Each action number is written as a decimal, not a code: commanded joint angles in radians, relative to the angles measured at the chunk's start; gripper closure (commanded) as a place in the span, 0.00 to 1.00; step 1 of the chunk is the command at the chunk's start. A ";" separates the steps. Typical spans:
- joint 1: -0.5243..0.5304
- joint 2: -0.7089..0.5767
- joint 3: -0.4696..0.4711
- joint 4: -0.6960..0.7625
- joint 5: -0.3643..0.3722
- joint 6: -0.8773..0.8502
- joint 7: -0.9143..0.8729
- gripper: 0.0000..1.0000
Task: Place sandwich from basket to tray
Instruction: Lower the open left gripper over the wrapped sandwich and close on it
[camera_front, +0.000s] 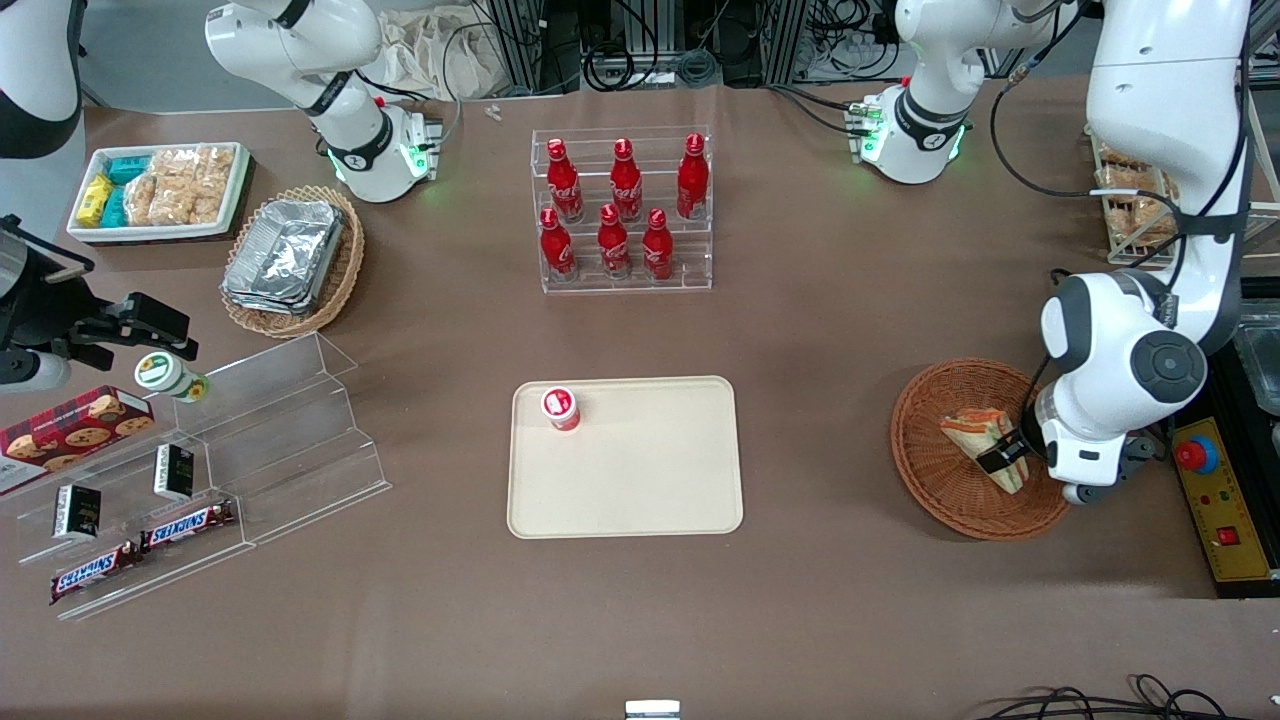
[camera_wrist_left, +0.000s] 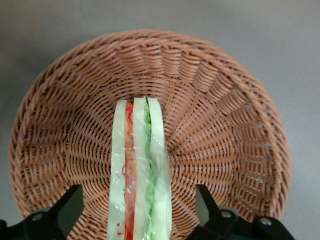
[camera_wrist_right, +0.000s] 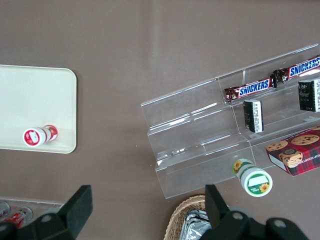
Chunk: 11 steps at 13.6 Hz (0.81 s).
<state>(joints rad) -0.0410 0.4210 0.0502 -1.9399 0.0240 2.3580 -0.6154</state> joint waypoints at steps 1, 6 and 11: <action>0.003 0.002 0.000 -0.030 -0.001 0.037 -0.023 0.00; 0.006 0.028 0.002 -0.073 -0.001 0.118 -0.024 0.08; -0.002 0.006 0.004 -0.054 0.001 0.096 -0.104 0.78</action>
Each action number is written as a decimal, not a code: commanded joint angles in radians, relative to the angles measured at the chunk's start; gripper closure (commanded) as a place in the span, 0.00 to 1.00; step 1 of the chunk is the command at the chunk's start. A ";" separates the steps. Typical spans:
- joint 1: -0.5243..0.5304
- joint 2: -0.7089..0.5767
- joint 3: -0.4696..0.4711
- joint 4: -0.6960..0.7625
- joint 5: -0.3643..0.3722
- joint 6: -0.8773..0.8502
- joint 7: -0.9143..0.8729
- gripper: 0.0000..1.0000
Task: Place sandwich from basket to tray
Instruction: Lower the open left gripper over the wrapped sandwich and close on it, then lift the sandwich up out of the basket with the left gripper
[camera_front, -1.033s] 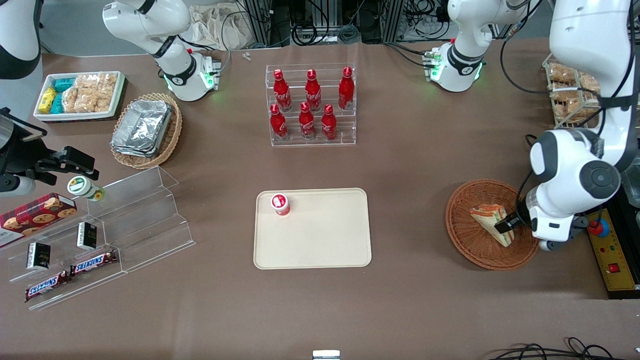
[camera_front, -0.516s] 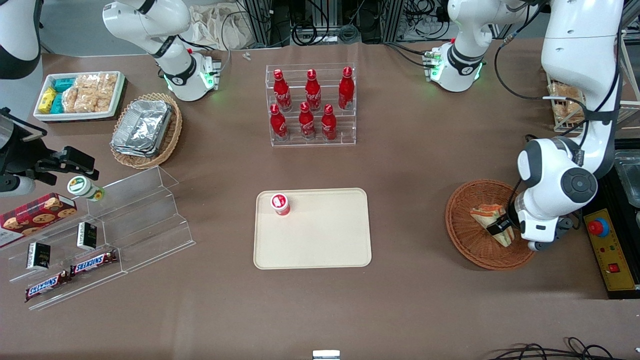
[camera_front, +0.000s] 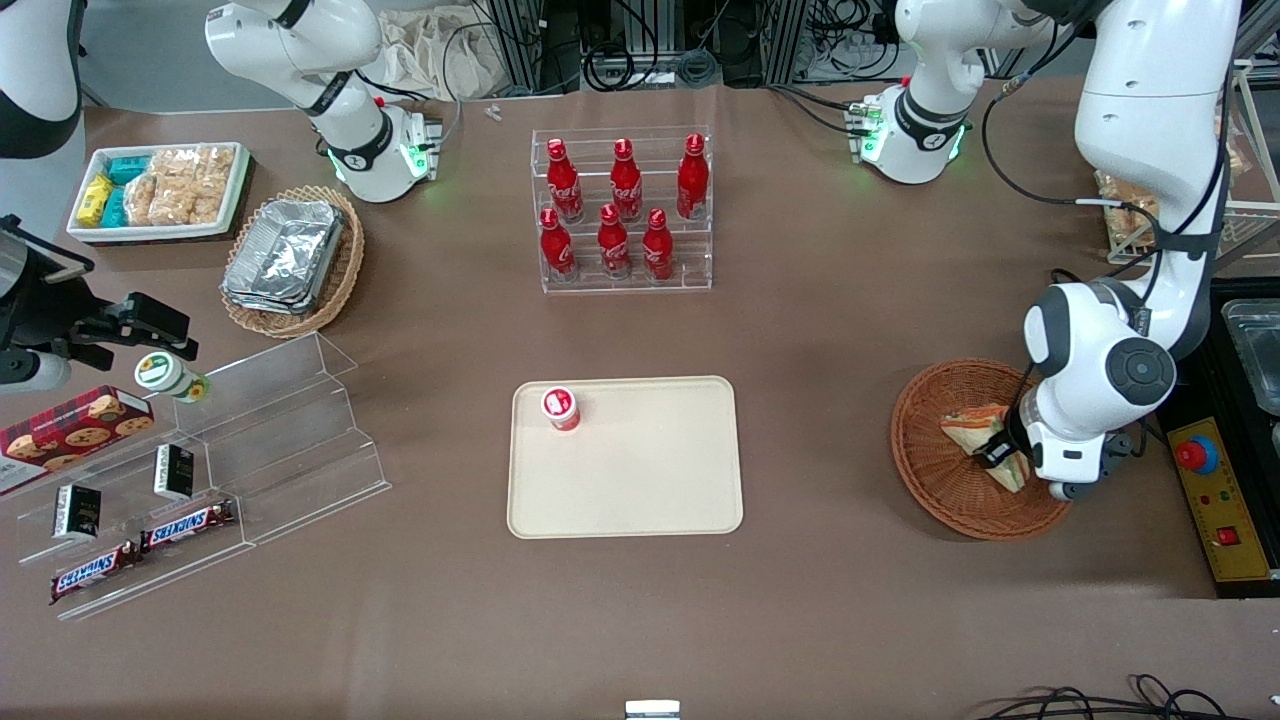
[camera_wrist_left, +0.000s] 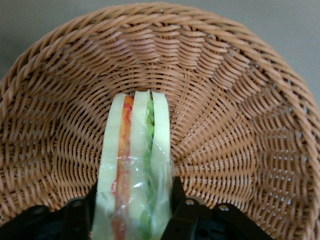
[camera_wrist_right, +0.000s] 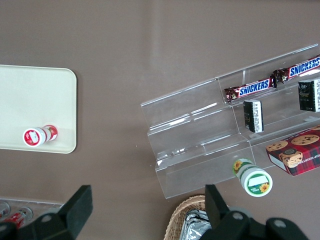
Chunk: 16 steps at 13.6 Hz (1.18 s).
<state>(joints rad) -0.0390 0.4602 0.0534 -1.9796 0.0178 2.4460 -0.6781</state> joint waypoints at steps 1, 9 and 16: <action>-0.004 -0.046 -0.001 -0.009 0.007 -0.008 -0.041 0.89; -0.009 -0.133 -0.020 0.403 -0.030 -0.718 -0.037 0.99; -0.009 -0.167 -0.165 0.574 -0.041 -0.941 0.023 0.98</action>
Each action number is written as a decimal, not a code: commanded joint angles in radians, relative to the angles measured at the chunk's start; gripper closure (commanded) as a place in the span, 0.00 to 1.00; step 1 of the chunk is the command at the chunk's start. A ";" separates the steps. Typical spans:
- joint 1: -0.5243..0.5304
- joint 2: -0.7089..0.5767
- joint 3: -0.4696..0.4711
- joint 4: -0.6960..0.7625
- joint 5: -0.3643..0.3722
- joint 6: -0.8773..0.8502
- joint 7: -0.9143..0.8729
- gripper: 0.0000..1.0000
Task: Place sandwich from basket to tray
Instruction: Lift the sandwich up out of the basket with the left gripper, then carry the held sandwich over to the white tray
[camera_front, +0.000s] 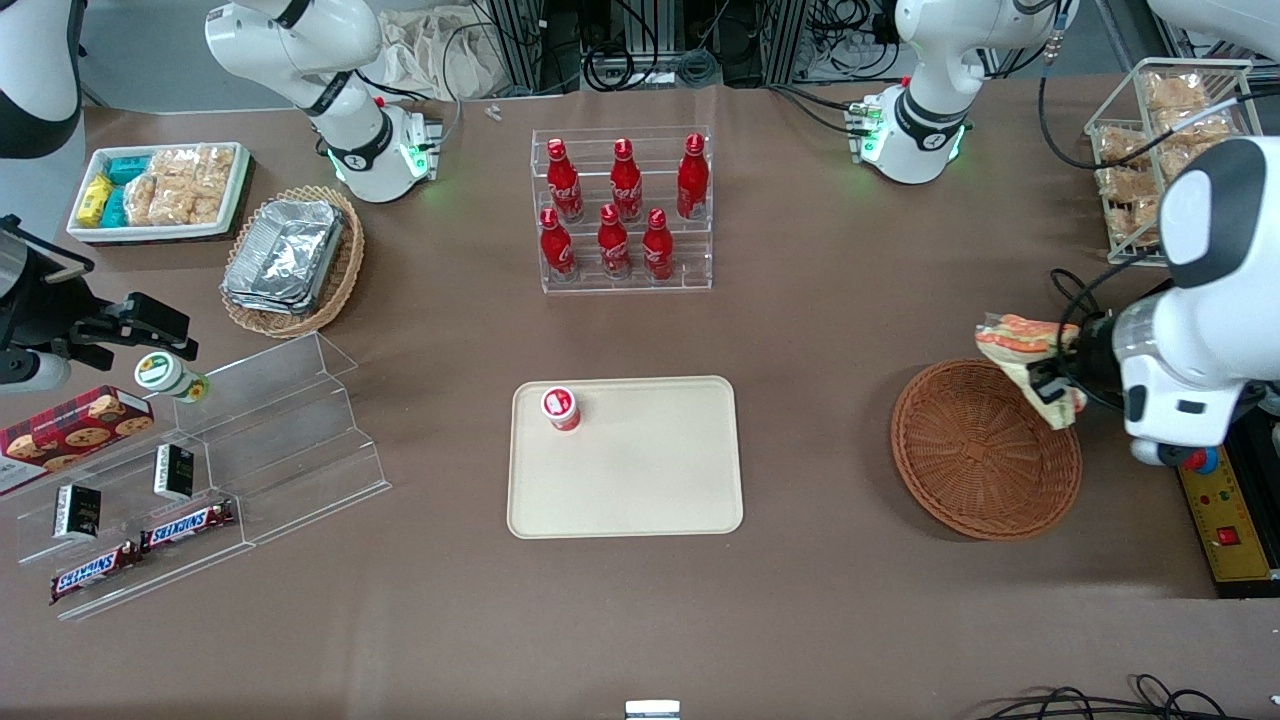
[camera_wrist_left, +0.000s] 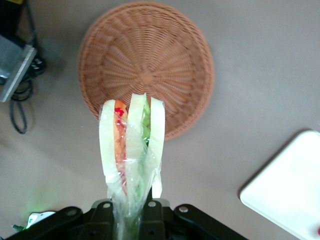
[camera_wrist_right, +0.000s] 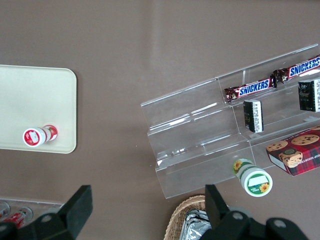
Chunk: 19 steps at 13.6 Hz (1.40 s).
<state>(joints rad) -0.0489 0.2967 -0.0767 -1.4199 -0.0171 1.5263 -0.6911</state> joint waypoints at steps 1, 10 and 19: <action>0.001 0.004 -0.064 0.015 -0.004 -0.008 0.039 0.98; -0.161 0.041 -0.218 0.016 0.114 0.047 0.029 0.96; -0.204 0.237 -0.319 0.013 0.135 0.391 -0.022 1.00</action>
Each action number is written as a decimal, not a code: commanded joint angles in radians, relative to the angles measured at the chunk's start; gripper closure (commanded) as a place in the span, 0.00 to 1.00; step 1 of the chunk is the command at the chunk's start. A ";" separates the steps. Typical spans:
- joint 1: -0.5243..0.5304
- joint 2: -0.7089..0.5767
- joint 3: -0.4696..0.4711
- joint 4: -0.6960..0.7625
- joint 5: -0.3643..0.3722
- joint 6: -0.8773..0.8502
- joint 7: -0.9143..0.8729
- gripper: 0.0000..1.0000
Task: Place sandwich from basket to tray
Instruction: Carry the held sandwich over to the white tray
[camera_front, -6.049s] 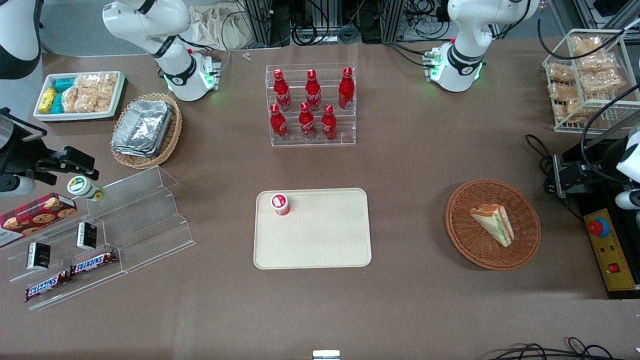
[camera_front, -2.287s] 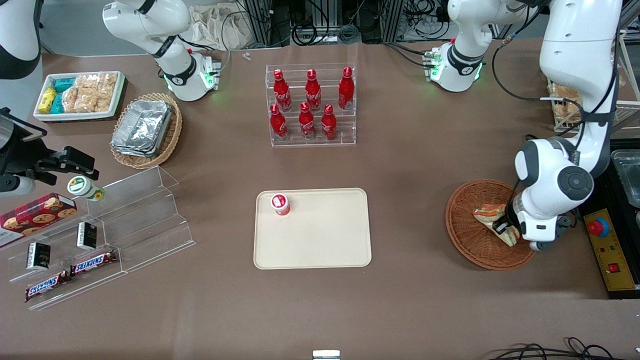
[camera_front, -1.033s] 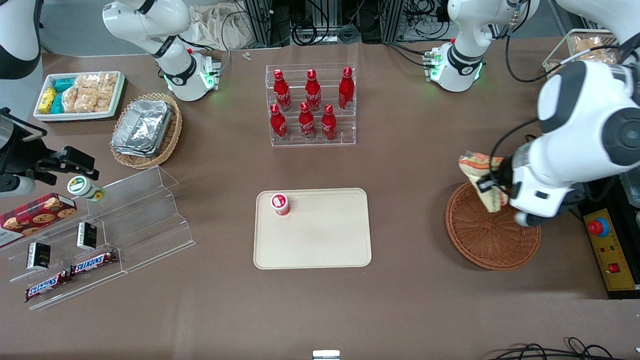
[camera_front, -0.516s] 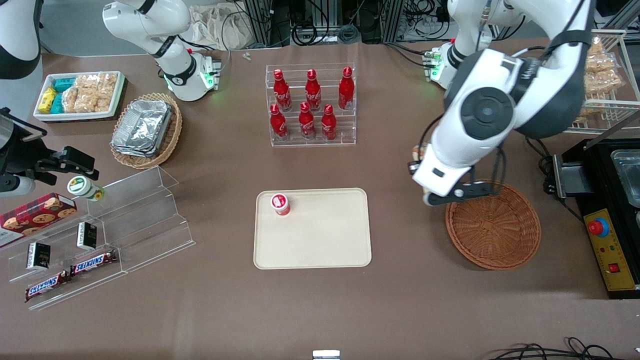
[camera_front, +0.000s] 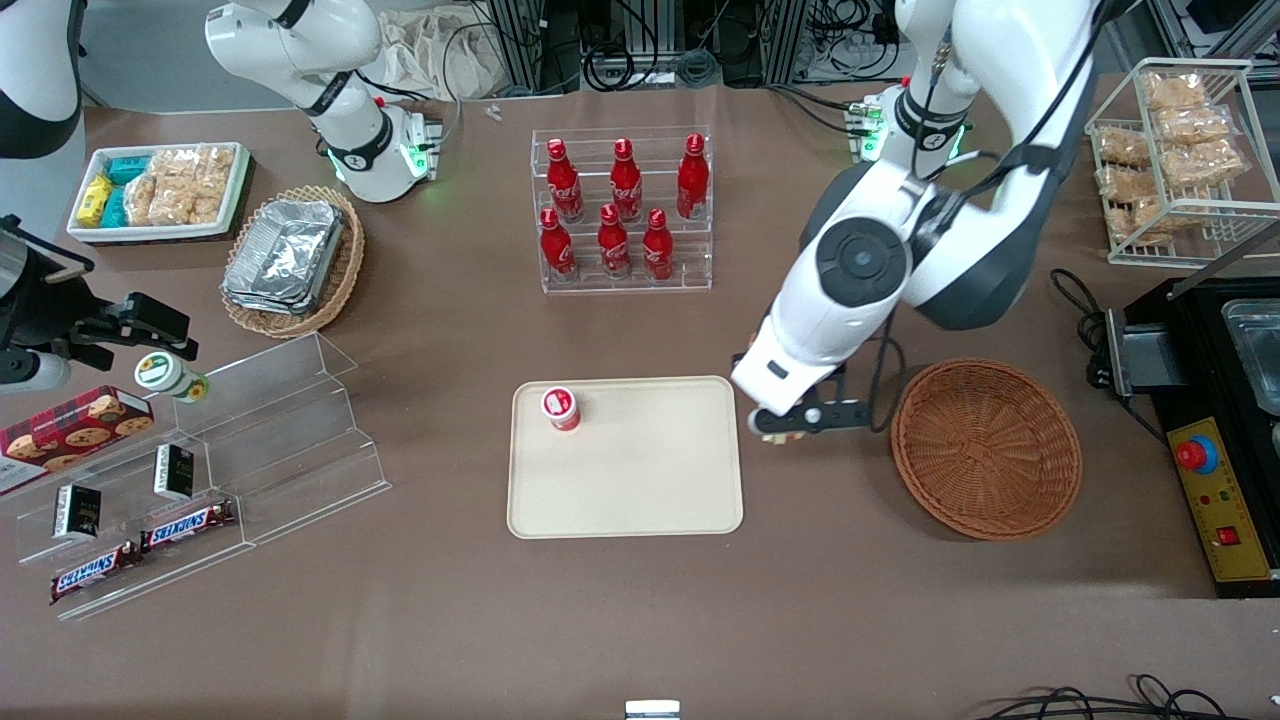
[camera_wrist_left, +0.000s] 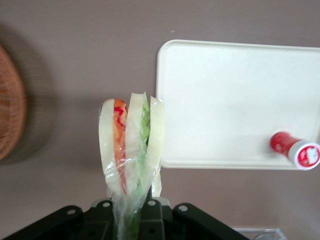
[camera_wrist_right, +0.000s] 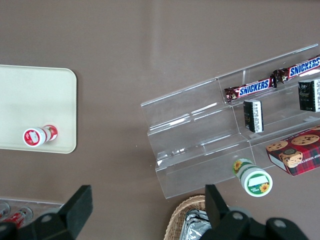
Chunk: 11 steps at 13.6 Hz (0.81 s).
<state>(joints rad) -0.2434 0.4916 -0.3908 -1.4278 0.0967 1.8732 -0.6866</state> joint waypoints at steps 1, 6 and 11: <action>-0.025 0.070 -0.005 0.021 0.029 0.073 -0.025 1.00; -0.046 0.200 -0.003 0.021 0.115 0.217 -0.033 1.00; -0.063 0.294 -0.002 0.023 0.130 0.303 -0.036 1.00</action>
<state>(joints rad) -0.2926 0.7578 -0.3916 -1.4302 0.2006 2.1603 -0.7003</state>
